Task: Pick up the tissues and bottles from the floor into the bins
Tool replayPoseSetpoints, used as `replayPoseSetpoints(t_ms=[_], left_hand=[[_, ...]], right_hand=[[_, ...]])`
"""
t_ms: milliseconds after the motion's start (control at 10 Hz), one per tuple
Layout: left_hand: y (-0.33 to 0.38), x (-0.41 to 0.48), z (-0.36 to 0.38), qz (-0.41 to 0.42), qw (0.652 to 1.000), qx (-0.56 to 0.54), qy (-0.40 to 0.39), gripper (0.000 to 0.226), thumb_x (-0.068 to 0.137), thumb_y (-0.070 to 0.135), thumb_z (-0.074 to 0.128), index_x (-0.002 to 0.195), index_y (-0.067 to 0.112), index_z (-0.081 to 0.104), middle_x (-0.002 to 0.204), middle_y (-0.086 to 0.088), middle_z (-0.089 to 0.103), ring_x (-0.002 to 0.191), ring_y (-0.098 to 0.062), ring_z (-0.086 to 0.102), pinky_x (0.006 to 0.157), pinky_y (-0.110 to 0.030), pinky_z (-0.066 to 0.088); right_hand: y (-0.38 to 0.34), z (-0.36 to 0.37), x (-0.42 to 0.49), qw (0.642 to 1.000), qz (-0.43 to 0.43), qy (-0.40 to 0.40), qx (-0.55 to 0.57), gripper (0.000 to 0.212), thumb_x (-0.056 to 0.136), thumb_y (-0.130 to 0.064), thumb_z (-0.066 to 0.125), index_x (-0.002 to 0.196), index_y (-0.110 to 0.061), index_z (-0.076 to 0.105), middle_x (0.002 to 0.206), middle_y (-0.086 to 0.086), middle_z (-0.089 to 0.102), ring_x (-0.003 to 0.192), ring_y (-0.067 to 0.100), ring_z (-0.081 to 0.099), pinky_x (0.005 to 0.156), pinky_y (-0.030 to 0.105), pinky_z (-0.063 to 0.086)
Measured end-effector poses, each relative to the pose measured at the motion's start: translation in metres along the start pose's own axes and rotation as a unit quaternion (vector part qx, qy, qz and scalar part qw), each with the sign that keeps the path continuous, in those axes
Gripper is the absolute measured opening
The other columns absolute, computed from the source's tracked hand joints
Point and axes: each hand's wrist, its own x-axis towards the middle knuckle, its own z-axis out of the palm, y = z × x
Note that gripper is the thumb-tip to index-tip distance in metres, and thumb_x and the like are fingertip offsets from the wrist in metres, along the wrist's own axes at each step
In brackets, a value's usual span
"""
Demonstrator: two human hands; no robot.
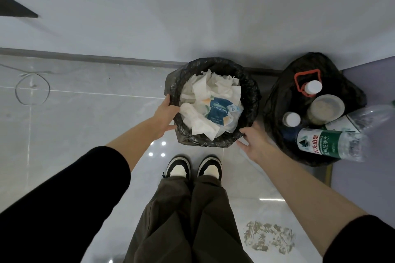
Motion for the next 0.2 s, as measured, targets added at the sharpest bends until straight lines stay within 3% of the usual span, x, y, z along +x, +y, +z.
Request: replayPoseSetpoints(t_ms=[100,200], left_hand=[[0.003,-0.013,-0.003,0.016,1.000,0.016,0.015,0.058,0.094,0.008,0.043,0.145,0.031,0.029,0.127,0.004,0.044,0.113,-0.019,0.043,0.096,-0.039,0.042],[0.003,-0.032,-0.009,0.048,0.995,0.055,0.071,0.055,0.094,0.012,0.045,0.146,0.025,0.032,0.137,0.002,0.046,0.122,-0.021,0.046,0.105,-0.038,0.039]], right_hand=[[-0.001,-0.002,-0.016,1.000,0.008,0.019,-0.022,0.056,0.093,-0.001,0.046,0.142,-0.026,0.040,0.140,-0.001,0.043,0.115,0.017,0.042,0.088,0.034,0.047],[-0.008,-0.005,-0.044,0.999,0.014,0.036,-0.025,0.052,0.093,-0.003,0.049,0.143,-0.018,0.039,0.138,0.008,0.045,0.115,0.020,0.045,0.084,0.033,0.048]])
